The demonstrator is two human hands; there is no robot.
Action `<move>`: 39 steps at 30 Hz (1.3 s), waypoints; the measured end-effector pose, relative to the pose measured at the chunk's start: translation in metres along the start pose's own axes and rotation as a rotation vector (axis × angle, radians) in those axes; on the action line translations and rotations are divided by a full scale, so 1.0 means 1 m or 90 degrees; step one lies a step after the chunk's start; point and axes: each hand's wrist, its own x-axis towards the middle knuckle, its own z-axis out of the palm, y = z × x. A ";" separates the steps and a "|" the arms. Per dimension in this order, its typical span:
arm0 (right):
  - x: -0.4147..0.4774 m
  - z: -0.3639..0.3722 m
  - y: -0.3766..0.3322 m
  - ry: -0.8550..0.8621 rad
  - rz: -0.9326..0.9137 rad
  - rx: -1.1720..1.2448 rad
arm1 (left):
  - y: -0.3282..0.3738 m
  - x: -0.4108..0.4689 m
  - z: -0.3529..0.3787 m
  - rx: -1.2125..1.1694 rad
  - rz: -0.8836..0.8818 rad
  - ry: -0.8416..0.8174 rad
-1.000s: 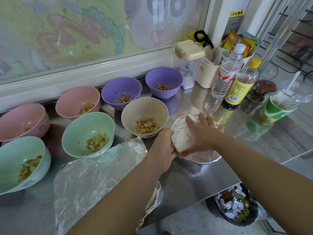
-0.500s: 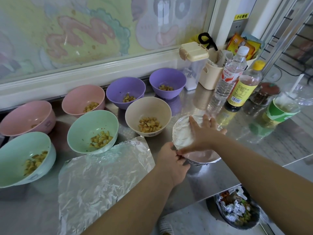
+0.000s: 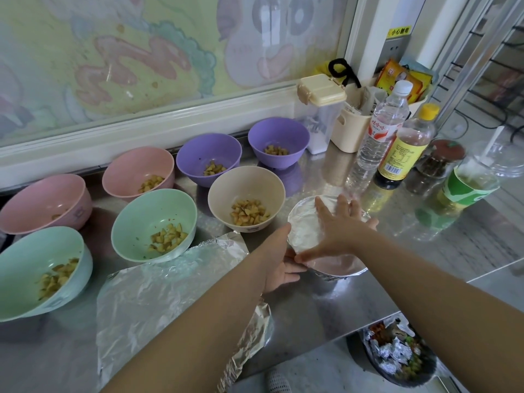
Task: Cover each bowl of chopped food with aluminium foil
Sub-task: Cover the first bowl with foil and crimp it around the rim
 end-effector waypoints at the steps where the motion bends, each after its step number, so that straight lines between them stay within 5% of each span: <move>1: 0.001 0.001 0.000 0.004 0.006 0.012 | 0.002 0.001 0.000 0.007 0.001 0.001; 10: 0.007 -0.008 0.007 0.050 0.028 0.038 | -0.028 0.009 0.010 -0.310 0.028 0.093; 18: 0.020 -0.007 0.004 0.007 -0.048 0.012 | -0.010 -0.008 0.031 -0.461 0.018 -0.034; 33: 0.027 0.000 0.003 0.037 -0.033 0.022 | 0.013 -0.011 0.014 -0.329 -0.038 -0.103; 39: 0.030 -0.012 0.021 0.007 0.065 0.098 | 0.008 -0.001 0.005 -0.363 0.126 0.021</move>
